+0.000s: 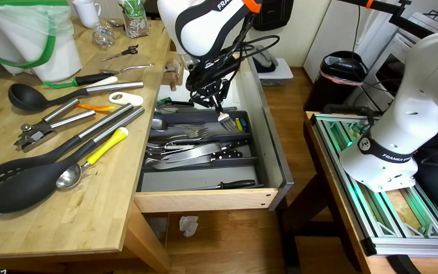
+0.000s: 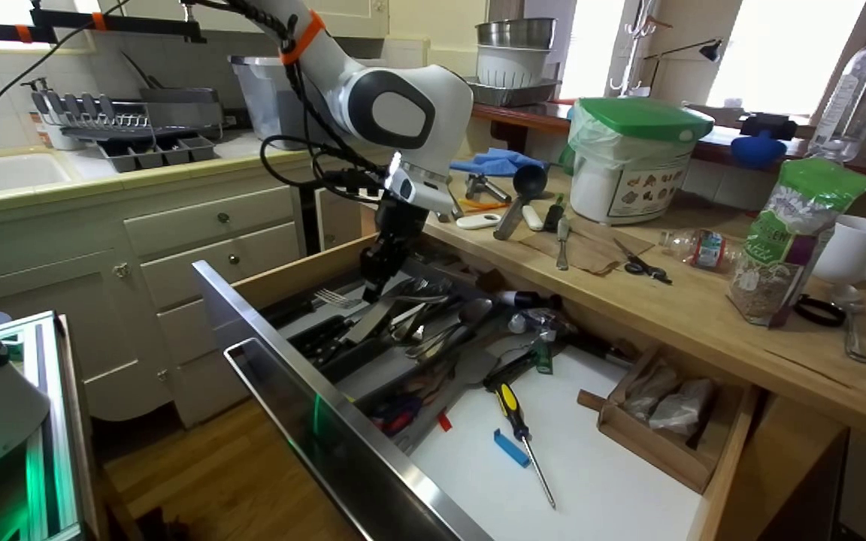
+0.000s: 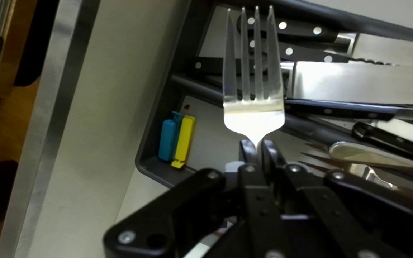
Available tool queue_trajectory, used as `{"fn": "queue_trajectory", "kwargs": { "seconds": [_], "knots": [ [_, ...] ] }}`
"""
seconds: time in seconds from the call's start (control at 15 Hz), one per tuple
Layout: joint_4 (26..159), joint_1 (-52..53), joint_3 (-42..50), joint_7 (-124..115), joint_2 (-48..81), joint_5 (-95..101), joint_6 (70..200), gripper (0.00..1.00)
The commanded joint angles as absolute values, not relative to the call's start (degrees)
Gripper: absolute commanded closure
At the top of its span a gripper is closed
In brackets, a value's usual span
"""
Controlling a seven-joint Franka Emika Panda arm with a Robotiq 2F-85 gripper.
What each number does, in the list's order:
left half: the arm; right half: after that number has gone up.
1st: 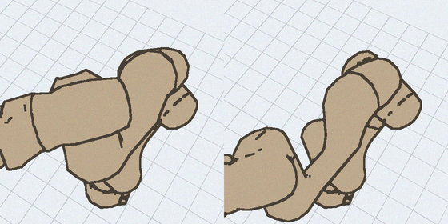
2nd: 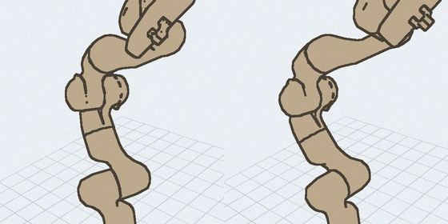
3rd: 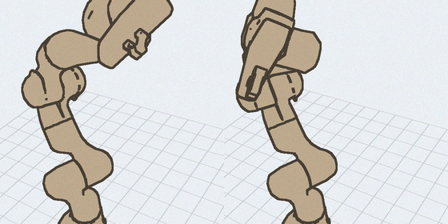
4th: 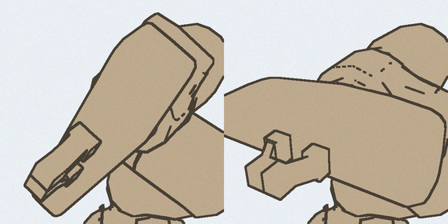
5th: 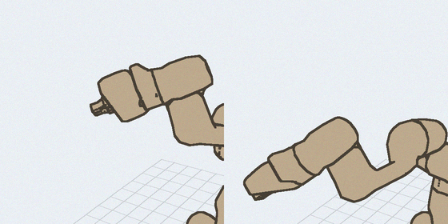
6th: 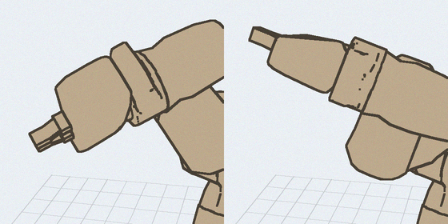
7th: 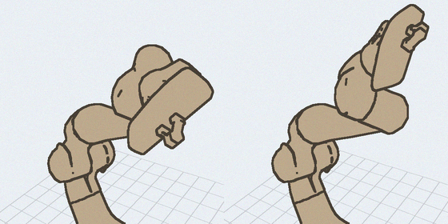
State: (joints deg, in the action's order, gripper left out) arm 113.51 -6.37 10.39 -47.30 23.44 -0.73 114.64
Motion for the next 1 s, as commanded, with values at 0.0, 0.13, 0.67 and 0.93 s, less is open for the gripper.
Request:
{"fn": "queue_trajectory", "kwargs": {
  "seconds": [0.0, 0.13, 0.67, 0.93],
  "knots": [
    [113.30, -5.88, 10.95, -47.05, 23.54, -0.95, 114.46, 0.90],
    [113.28, -5.88, 10.95, -47.01, 23.54, -0.93, 114.46, 0.90],
    [108.86, -4.19, 11.34, -40.59, 26.38, 10.39, 116.71, 0.98],
    [107.18, -4.20, 10.90, -32.81, 28.93, 13.82, 123.29, 0.98]
  ]
}}
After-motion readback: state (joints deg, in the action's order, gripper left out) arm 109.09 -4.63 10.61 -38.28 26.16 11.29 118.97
